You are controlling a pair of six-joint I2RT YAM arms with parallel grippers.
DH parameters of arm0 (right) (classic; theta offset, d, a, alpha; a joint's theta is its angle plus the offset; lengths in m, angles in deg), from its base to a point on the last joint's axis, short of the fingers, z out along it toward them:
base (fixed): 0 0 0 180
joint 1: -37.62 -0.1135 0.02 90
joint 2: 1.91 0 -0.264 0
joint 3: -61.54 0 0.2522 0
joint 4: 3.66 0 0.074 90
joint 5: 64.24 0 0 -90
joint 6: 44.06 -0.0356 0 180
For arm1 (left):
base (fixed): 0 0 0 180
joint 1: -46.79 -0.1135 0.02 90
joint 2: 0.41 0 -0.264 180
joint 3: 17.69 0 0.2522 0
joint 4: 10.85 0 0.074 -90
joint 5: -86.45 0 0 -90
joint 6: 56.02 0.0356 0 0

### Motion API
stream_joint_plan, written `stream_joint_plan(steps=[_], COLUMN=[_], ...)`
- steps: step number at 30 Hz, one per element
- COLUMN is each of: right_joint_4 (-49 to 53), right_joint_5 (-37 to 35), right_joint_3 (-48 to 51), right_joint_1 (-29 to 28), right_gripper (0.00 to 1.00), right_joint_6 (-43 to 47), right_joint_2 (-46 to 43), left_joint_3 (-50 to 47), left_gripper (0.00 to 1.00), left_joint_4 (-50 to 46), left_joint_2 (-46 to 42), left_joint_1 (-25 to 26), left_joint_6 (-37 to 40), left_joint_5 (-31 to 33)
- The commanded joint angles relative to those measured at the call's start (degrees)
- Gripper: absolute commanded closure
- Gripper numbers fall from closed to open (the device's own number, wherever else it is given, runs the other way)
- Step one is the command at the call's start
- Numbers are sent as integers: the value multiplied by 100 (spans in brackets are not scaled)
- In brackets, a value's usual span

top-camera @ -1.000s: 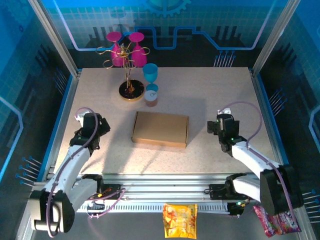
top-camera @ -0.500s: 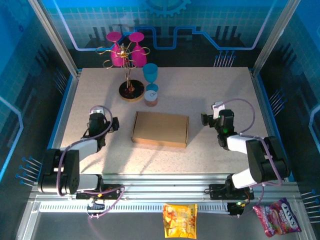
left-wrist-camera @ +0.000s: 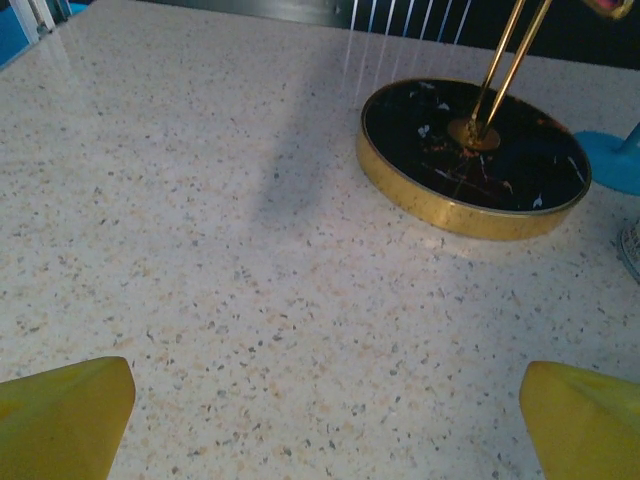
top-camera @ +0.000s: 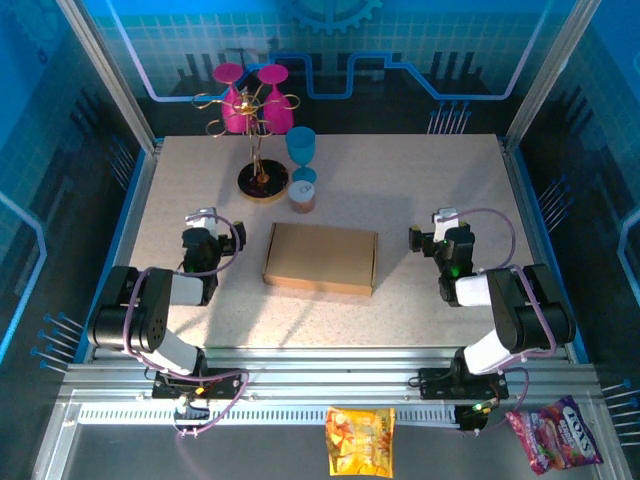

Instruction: Fold the paper box

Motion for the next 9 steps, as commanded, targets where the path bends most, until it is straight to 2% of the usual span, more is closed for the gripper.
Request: stream_joint_plan(steps=[1, 7, 9], right_joint_4=[-305, -252, -551], right_joint_5=[-142, -153, -482], right_joint_3=[-96, -126, 3], right_joint_1=[-25, -67, -198], right_gripper=[0, 0, 0], right_joint_6=[-58, -7, 49], right_joint_2=[21, 22, 47], left_joint_3=[16, 16, -11], left_gripper=[1, 1, 1], left_joint_4=[310, 332, 378], left_joint_2=[32, 41, 26], left_joint_1=[-10, -9, -11], left_joint_6=[98, 106, 99], left_joint_5=[76, 78, 65])
